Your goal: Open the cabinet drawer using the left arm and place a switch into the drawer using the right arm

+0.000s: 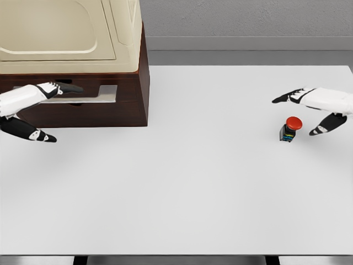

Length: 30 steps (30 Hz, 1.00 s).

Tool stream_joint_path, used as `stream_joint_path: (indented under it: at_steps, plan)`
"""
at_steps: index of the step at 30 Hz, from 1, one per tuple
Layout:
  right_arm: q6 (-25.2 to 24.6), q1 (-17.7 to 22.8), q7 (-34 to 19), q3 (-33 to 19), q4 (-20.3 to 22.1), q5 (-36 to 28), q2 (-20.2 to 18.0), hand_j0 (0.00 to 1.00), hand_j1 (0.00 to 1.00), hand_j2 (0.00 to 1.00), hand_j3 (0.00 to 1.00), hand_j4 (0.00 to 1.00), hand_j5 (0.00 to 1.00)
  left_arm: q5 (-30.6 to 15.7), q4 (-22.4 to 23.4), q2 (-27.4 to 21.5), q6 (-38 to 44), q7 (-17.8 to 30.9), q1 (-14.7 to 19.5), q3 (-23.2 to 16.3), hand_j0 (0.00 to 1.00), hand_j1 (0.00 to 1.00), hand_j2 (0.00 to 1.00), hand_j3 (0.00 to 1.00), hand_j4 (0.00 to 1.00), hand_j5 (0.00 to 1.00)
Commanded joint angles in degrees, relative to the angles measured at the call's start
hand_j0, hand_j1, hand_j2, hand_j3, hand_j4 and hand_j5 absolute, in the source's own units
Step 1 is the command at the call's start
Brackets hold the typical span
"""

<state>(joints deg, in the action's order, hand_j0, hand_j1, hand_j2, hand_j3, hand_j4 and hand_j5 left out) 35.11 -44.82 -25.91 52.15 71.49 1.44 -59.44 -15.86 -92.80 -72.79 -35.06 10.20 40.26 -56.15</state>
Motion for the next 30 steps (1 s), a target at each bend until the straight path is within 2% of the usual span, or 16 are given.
stream_joint_path:
  at_steps: [1, 3, 16, 23, 25, 26, 27, 30]
  plan:
    - [-0.11, 0.0, -1.43, 0.32, -1.53, -0.03, 1.35, 1.0, 1.0, 1.0, 1.0, 1.0, 1.0, -0.4, 1.3, 1.25, 0.06, 0.44, 0.09, 0.08, 1.0, 1.0, 1.0, 1.0, 1.0, 1.0]
    - [-0.11, 0.0, -1.87, 0.94, -1.61, 1.55, 2.4, 1.0, 1.0, 1.0, 1.0, 1.0, 1.0, -0.4, 3.06, 2.56, 0.06, 0.96, 0.09, 0.08, 1.0, 1.0, 1.0, 1.0, 1.0, 1.0]
    - [-0.11, -0.44, -2.57, 0.94, -3.9, 1.99, 2.66, 1.0, 1.0, 1.0, 1.0, 1.0, 1.0, -1.1, 5.0, 3.27, 0.06, 1.14, 0.26, 0.17, 1.0, 1.0, 1.0, 1.0, 1.0, 1.0]
    - [-0.11, -0.44, -2.66, 1.02, -3.28, 2.08, 3.89, 0.99, 0.99, 0.99, 0.99, 0.99, 0.99, -1.1, 6.32, 4.41, 0.06, 1.14, 0.17, 0.17, 1.0, 1.0, 1.0, 1.0, 1.0, 1.0]
    - [-0.11, -0.44, -3.71, 1.02, -3.37, 2.08, 4.07, 0.92, 0.92, 0.92, 0.92, 0.92, 0.92, -1.1, 6.32, 4.41, 0.06, 1.14, 0.17, 0.17, 1.0, 1.0, 1.0, 1.0, 1.0, 1.0]
    - [-0.11, -0.44, -3.8, 1.02, -3.46, 2.08, 4.07, 0.89, 0.89, 0.89, 0.89, 0.89, 0.89, -1.1, 6.32, 4.41, 0.06, 1.14, 0.17, 0.17, 0.94, 0.94, 0.94, 0.94, 0.94, 0.94]
    - [-0.11, -0.44, -3.8, 1.02, -3.72, 2.34, 4.07, 0.86, 0.86, 0.86, 0.86, 0.86, 0.86, -1.19, 6.32, 4.41, 0.06, 1.14, 0.17, 0.17, 0.92, 0.92, 0.92, 0.92, 0.92, 0.92]
    - [-0.11, -0.44, -3.8, 0.94, -4.6, 2.34, 3.9, 0.82, 0.82, 0.82, 0.82, 0.82, 0.82, -1.45, 6.32, 4.32, 0.06, 1.14, 0.09, 0.08, 0.93, 0.93, 0.93, 0.93, 0.93, 0.93]
